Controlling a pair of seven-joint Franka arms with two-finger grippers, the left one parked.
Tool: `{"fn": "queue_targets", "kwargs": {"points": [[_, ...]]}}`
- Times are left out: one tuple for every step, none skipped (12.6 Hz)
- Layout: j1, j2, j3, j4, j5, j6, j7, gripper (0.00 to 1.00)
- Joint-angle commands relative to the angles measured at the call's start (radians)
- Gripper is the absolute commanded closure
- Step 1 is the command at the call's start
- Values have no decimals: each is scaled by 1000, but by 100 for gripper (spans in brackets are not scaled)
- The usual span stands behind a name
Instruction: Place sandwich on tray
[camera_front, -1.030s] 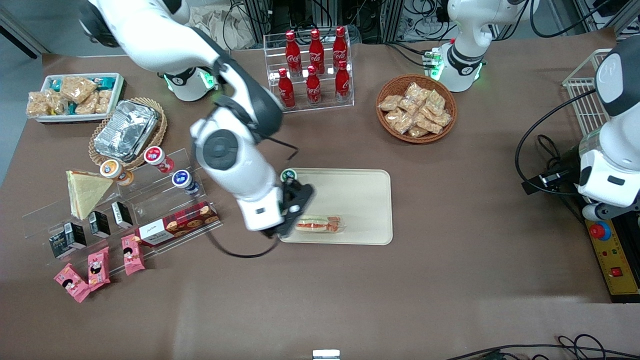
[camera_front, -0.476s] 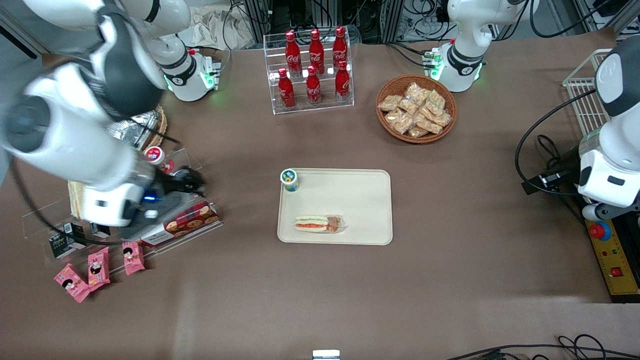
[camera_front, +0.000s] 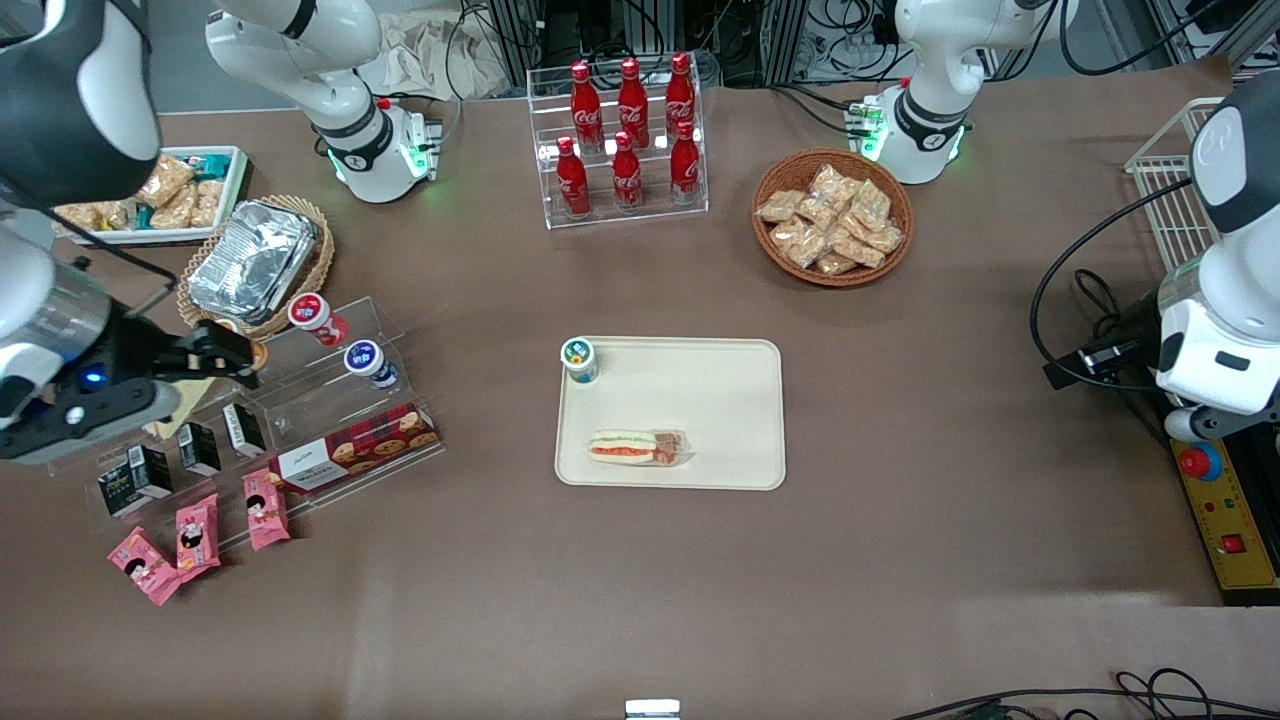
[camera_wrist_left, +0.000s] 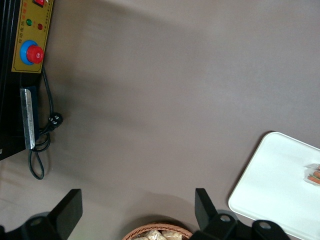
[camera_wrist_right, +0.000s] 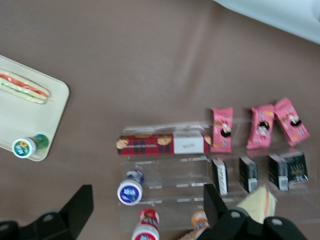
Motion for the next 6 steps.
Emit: {"fn": "queue_targets", "kwargs": {"points": [[8, -39, -93, -34, 45, -23, 18, 2], [11, -43, -115, -34, 46, -38, 32, 2], [8, -50, -118, -34, 46, -39, 52, 2], [6, -54, -130, -34, 45, -38, 55, 2], [8, -57, -156, -34, 46, -38, 53, 2], [8, -57, -161, -34, 46, -39, 53, 2]]}}
